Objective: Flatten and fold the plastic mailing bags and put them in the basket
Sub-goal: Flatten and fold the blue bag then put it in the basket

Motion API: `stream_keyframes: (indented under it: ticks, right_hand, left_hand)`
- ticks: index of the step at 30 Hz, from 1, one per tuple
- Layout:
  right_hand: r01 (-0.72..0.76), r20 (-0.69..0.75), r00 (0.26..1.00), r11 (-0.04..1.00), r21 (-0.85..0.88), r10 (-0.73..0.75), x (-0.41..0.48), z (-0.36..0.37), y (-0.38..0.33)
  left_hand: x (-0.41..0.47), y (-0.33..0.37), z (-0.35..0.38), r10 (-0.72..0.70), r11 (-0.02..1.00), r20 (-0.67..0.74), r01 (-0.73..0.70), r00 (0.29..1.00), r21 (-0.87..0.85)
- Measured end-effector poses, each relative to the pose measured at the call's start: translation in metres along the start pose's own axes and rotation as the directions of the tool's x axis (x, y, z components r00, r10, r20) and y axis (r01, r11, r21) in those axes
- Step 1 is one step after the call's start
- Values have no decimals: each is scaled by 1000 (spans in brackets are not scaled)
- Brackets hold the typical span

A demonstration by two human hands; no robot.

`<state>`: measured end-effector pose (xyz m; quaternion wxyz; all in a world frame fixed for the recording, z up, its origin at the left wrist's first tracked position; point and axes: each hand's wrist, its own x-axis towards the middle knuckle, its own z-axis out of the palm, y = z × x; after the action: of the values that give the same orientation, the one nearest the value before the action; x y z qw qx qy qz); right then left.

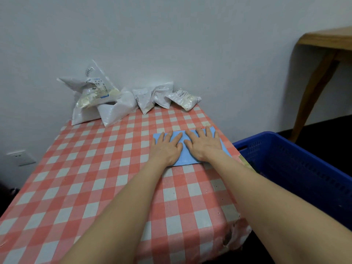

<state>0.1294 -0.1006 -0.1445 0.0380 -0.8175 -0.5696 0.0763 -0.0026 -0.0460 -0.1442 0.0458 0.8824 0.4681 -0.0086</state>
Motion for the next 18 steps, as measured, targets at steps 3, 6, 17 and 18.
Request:
stream_keyframes:
  ticks: [3,6,17,18]
  right_hand:
    - [1,-6,1000,1000,-7,-1,-1,1,0]
    - [-2,-12,1000,1000,-5,2,0,1,1]
    - [-13,17,1000,1000,-10,13,1,5,0]
    - [-9,27,1000,1000,-6,9,2,5,0]
  left_hand:
    - [0,-1,1,-2,1000,-4,2,1000,-3]
    - [2,0,3,-10,1000,-18,10,1000,-1]
    - [2,-2,5,-7,1000,18,7,1000,-15]
    - [2,-2,6,-7,999,3,7,1000,-32]
